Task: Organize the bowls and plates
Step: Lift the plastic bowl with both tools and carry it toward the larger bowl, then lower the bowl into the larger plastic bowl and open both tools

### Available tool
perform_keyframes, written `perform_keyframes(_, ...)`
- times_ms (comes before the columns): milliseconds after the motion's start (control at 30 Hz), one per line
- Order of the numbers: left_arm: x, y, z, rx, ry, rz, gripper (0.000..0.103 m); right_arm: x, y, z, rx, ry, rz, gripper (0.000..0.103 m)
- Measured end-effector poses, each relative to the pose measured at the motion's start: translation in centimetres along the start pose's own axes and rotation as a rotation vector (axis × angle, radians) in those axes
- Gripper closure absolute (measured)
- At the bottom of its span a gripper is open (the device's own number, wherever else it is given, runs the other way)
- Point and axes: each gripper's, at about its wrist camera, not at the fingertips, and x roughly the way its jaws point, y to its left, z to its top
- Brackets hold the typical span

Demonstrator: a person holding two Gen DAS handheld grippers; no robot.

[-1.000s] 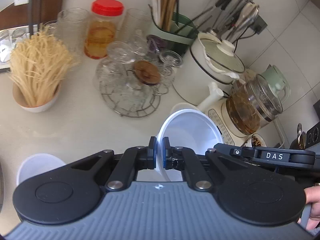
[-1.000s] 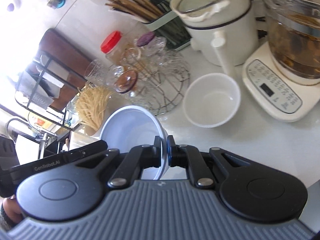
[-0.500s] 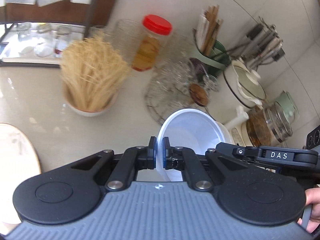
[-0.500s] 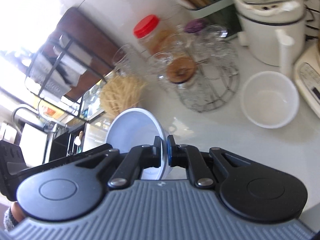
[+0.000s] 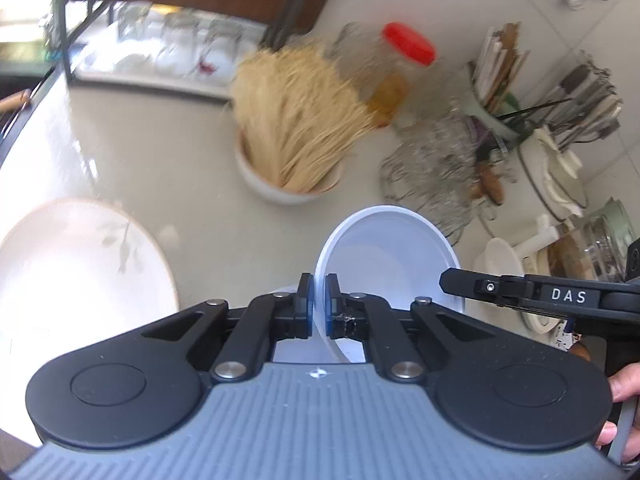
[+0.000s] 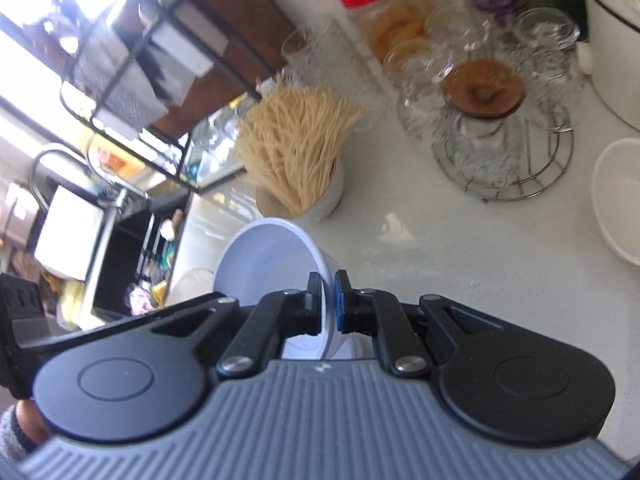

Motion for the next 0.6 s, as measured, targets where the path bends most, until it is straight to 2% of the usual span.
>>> perform_keyframes(267,1.5,2.4,-1.8,-0.002,0.062,0.049,0.097,3.2,0.9,-1.1,-0.009,0.087,-0.024,0.094)
perform_keyframes(600,2.3,3.9,-3.0,-0.014,0.111,0.037,0.096,4.9,1.6,-1.8,-0.056,0.166,-0.067,0.094)
